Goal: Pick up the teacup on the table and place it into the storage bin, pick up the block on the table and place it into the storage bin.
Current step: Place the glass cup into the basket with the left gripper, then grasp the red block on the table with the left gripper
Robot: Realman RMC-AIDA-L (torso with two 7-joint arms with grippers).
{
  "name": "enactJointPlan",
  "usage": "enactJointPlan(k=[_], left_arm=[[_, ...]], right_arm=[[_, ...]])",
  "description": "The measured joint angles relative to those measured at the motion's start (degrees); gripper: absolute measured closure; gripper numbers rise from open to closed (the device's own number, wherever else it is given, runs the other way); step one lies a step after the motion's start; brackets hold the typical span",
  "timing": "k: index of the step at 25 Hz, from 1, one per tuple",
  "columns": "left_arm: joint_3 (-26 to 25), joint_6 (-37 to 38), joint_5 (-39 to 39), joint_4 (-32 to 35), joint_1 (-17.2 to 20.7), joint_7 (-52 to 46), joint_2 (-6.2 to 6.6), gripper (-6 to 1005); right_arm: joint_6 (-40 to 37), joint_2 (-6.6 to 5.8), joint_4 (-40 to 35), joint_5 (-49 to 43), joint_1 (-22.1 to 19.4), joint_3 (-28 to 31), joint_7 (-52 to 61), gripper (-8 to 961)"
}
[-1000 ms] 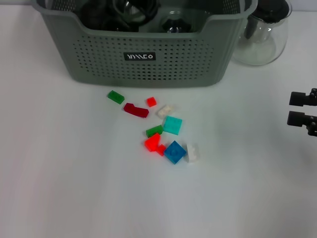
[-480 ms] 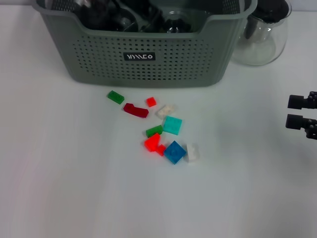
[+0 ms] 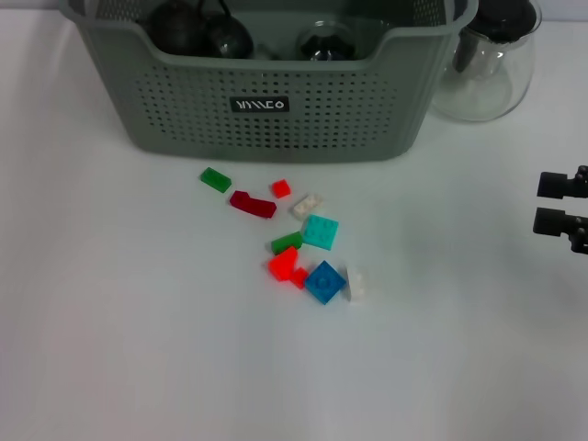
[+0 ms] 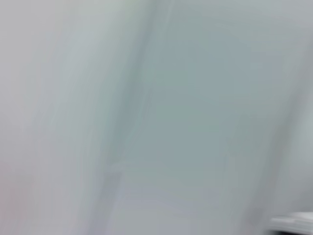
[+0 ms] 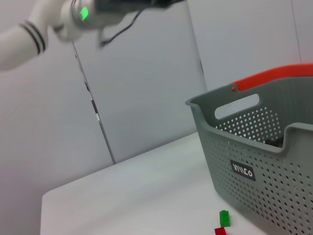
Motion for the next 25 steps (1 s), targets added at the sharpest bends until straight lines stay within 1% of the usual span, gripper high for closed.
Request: enactJointPlan(k=[1, 2, 3, 4, 5, 7, 8, 9, 11, 12, 13, 14, 15, 17, 19, 22, 25], left_arm=[[-0.4, 4.5, -3.5, -4.2, 2.4, 4.3, 0.89, 477], [-0.4, 6.3, -4.5, -6.0, 3.4, 6.6, 1.24, 476], [0.2, 8.7, -4.9, -10.1, 5.8, 11.4, 1.80, 474], [0.5, 8.9, -4.5, -11.0, 6.4, 13.1, 1.90, 474], [1.4, 9.4, -3.2, -13.4, 8.2, 17.1, 2.03, 474], [2.9, 8.2, 2.1, -16.9, 11.1, 24.9, 1.80, 474], [3.6, 6.7, 6.0, -18.4, 12.7, 29.2, 1.08, 474], [3.7, 5.4, 8.4, -18.9, 13.5, 31.8, 0.44, 474], [3.9, 2.4, 13.2, -19.9, 15.1, 37.8, -1.42, 474], [3.9, -0.7, 16.0, -20.8, 16.4, 43.1, -3.47, 475], [4.0, -1.8, 16.7, -21.2, 16.9, 45.0, -4.35, 475], [3.9, -5.3, 17.9, -22.5, 18.1, 50.4, -6.56, 475], [3.9, -5.3, 17.9, -22.5, 18.1, 50.4, -6.56, 475], [4.0, -9.3, 18.1, -24.8, 19.0, 55.5, -8.38, 475], [4.1, -12.2, 17.4, -28.6, 19.0, 58.9, -8.84, 475], [3.9, -16.4, 15.3, -35.2, 18.3, 63.8, -8.69, 476], [4.0, -19.9, 13.6, -39.5, 18.1, 67.9, -8.87, 477]], right_arm=[[0.0, -0.01, 0.0, 0.0, 0.0, 0.0, 0.1, 449], [0.0, 0.00, 0.0, 0.0, 0.1, 0.2, 0.2, 449], [0.0, 0.00, 0.0, 0.0, 0.1, 0.4, 0.4, 449], [0.0, -0.02, 0.0, 0.0, 0.2, 0.8, 0.8, 449], [0.2, -0.03, 0.0, 0.0, 0.3, 1.2, 1.4, 449], [1.0, -0.07, -0.1, 0.0, 0.5, 1.7, 3.1, 449], [1.4, -0.07, -0.2, 0.0, 0.6, 1.8, 4.0, 449], [1.8, -0.12, -0.3, 0.0, 0.8, 1.8, 5.1, 449], [2.3, -0.32, -0.4, 0.0, 1.1, 1.7, 7.1, 449], [2.6, -0.51, -0.5, 0.0, 1.4, 1.6, 8.2, 449], [2.9, -0.67, -0.5, 0.0, 1.5, 1.4, 9.3, 449], [3.2, -0.79, -0.5, 0.0, 1.7, 1.3, 10.1, 449], [3.5, -0.90, -0.5, 0.0, 1.8, 1.1, 11.1, 448], [3.6, -1.10, -0.6, -0.1, 1.9, 1.1, 12.1, 448], [3.6, -1.30, -0.6, -0.1, 2.0, 1.1, 12.6, 448], [3.7, -1.45, -0.6, -0.1, 2.0, 1.2, 13.0, 449], [3.7, -1.49, -0.5, -0.1, 2.1, 1.1, 13.1, 449]])
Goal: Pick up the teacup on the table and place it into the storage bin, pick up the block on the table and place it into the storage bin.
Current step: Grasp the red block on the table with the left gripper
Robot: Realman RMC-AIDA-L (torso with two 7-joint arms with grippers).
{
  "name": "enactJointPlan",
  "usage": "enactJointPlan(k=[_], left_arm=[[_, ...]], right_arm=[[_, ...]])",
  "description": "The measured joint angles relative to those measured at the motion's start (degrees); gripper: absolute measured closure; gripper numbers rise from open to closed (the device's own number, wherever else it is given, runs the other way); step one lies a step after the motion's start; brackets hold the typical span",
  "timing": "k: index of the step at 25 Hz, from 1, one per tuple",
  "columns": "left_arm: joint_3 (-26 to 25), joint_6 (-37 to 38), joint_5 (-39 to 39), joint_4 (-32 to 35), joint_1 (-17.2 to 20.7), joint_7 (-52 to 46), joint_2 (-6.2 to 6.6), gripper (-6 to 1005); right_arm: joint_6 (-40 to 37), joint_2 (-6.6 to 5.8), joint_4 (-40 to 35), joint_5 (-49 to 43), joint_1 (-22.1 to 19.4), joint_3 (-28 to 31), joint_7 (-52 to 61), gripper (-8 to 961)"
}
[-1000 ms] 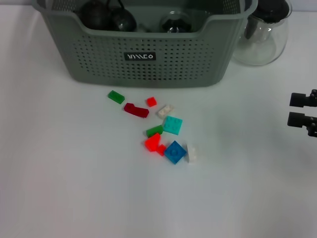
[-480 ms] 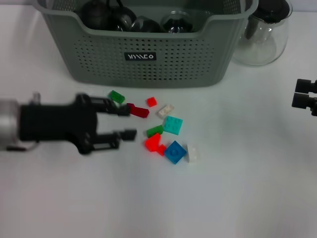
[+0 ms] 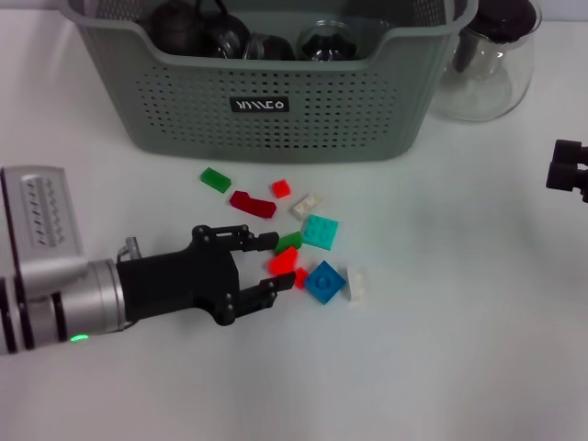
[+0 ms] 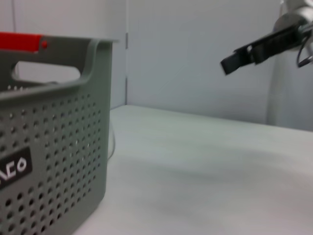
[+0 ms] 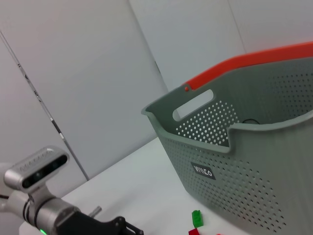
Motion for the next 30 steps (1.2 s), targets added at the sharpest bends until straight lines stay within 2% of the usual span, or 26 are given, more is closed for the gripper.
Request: enactJointPlan(k=[4, 12, 30], left_arm=[[-0.1, -3.6, -2.0, -4.9, -0.5, 4.5, -0.11, 479], [-0.2, -8.4, -6.5, -10.5, -0.7, 12.7, -0.22, 480], [-0.2, -14.0, -9.1, -15.2, -2.4, 16.7, -0.27, 484]], right_arm=[[0.0, -0.01, 0.1, 0.0, 0.0, 0.0, 0.0, 448], [0.2, -0.01, 0.3, -0.3, 0.2, 0.0, 0.0, 448], [0.5, -0.01, 0.4, -0.4, 0.1, -0.1, 0.0, 449]])
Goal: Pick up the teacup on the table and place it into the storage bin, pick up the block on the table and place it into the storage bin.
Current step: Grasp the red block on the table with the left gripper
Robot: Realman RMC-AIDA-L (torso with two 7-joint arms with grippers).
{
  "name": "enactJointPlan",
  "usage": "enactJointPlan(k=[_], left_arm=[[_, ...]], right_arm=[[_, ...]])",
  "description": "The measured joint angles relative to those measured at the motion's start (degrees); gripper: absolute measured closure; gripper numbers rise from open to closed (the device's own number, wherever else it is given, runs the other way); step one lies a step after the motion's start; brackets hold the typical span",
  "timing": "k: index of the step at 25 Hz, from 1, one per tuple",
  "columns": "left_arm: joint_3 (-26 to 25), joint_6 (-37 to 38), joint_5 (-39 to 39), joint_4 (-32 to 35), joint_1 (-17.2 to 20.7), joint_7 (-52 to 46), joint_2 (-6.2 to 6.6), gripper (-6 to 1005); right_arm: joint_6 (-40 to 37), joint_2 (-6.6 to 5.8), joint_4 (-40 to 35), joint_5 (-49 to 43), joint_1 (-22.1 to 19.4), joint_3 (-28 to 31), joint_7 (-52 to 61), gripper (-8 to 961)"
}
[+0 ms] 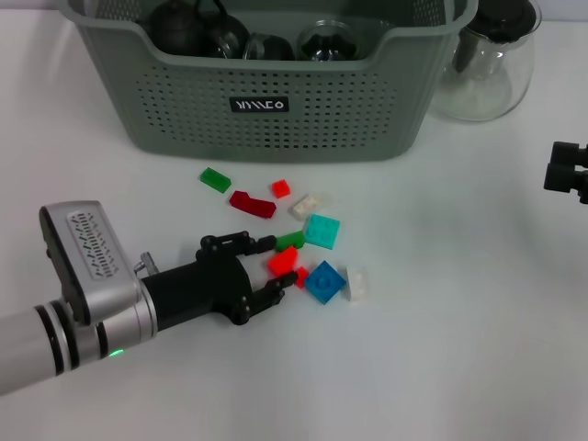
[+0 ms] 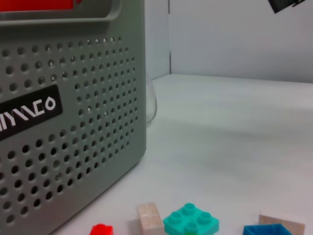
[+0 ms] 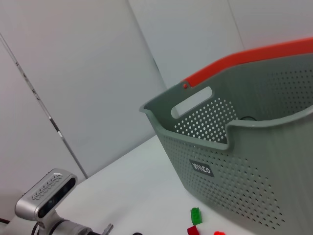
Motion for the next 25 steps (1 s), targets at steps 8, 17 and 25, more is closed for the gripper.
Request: enactJointPlan(k=[8, 17, 25], left_arm=[[0.1, 0.5, -1.2, -0.1, 0.2, 0.0, 0.06, 486], [0.3, 0.1, -0.9, -0.9, -0.1, 0.1, 0.13, 488], [0.6, -0.7, -0.9, -0.9, -0.2, -0.5, 0.20, 703]], right_arm=[[0.1, 0.00, 0.1, 0.0, -0.2, 0.0, -0.2, 449], [0.1, 0.00, 0.1, 0.0, -0.1, 0.0, -0.2, 448], [0.1, 0.00, 0.1, 0.0, 0.0, 0.0, -0.1, 449]])
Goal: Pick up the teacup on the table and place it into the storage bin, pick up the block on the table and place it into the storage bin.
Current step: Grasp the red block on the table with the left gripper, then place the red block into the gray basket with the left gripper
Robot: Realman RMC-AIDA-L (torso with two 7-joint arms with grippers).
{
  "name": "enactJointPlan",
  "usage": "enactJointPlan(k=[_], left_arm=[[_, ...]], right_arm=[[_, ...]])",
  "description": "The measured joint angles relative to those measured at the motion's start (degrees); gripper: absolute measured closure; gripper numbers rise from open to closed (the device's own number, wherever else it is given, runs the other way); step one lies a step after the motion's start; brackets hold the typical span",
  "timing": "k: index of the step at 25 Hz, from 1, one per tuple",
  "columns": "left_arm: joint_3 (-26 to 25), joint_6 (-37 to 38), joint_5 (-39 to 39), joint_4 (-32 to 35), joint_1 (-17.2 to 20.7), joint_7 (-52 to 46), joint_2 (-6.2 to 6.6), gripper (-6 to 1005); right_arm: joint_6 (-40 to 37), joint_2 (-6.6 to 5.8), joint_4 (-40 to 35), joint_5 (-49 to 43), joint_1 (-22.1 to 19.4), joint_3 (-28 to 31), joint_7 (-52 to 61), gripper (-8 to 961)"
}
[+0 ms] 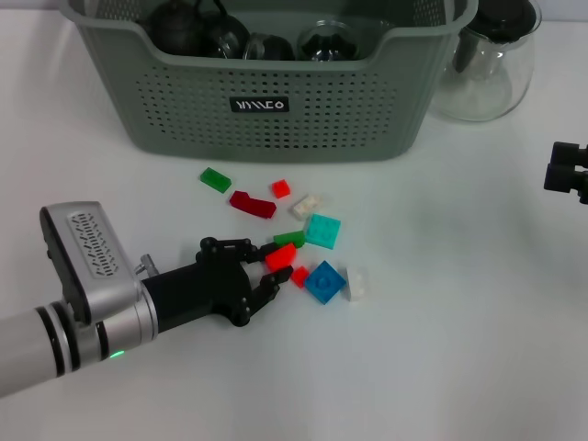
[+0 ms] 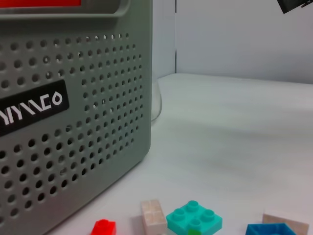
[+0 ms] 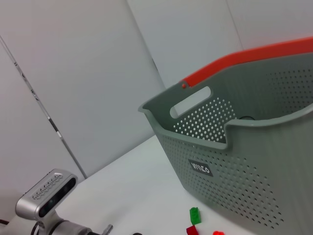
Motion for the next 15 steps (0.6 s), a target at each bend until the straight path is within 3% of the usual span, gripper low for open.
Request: enactJointPlan(k=[4, 10, 15], left_arm=[[0.2, 4.9, 0.1, 1.9, 1.1, -4.6, 0.80, 698], [-2.2, 25.0, 0.3, 12.3, 4.3, -22.0, 4.77, 691], [-10.3, 39.3, -0.4, 20.6, -0.7, -42.5, 7.60, 685]], right_arm=[[0.0, 0.00, 0.0, 0.0, 0.0, 0.1, 0.0, 449], [0.0, 0.00, 0.0, 0.0, 0.1, 0.0, 0.0, 449], [0.0, 0.00, 0.0, 0.0, 0.2, 0.0, -0.4, 448]])
